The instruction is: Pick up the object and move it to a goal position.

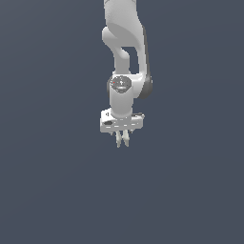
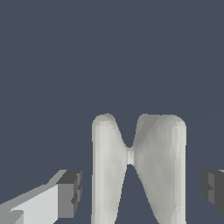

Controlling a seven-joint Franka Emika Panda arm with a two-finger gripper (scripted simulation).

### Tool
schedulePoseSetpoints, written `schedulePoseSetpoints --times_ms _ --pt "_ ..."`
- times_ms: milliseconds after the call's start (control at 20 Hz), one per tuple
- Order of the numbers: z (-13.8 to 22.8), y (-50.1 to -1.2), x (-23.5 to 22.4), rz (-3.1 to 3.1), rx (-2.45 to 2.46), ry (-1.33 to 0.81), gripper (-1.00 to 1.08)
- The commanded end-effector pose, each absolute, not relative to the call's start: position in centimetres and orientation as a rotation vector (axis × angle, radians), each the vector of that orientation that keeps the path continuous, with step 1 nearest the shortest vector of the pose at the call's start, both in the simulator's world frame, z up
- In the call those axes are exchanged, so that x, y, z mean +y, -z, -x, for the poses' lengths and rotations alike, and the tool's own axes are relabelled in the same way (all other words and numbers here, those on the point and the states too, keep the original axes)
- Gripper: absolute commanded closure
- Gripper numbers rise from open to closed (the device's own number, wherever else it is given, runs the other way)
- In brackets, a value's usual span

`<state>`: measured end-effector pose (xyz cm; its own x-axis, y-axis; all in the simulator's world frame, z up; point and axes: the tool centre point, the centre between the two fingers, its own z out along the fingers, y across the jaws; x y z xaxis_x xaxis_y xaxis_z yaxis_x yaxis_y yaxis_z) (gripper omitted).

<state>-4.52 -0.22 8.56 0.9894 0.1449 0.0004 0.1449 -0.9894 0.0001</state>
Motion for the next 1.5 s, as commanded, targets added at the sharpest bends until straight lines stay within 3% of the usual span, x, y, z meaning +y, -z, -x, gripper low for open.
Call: schedulePoseSetpoints --times_ms 0,350,400,1050,1450 --pt "4.6 -7.3 -0.2 -3.133 0.229 0.0 -0.92" --pt "4.5 -5.9 -0.2 -3.133 0.23 0.0 -0.92" --pt "4.5 -5.9 -0.2 -3.133 0.23 0.0 1.08" --pt "4.5 -6.3 -0.2 -3.133 0.23 -0.002 1.08" --pt "4.2 -9.6 0.1 -3.133 0.23 -0.002 1.08"
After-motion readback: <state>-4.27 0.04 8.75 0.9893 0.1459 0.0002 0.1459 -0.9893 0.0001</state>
